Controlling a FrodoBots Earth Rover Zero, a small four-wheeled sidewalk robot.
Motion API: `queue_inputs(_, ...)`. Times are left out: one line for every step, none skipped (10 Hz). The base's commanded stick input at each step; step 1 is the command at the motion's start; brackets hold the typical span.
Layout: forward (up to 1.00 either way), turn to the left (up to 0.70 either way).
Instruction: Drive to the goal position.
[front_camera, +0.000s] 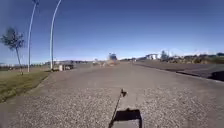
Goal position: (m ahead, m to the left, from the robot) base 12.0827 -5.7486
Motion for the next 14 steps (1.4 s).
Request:
queue_inputs(0.70, 0.00)
queue_inputs(0.70, 0.00)
queue_inputs(0.70, 0.00)
queue_inputs(0.70, 0.00)
queue_inputs(0.70, 0.00)
queue_inputs(0.70, 0.00)
queue_inputs(0.70, 0.00)
queue_inputs(0.70, 0.00)
queue_inputs(0.70, 0.00)
queue_inputs(0.70, 0.00)
queue_inputs(0.70, 0.00)
queue_inputs(0.70, 0.00)
queue_inputs(0.70, 0.00)
queue_inputs(0.70, 0.00)
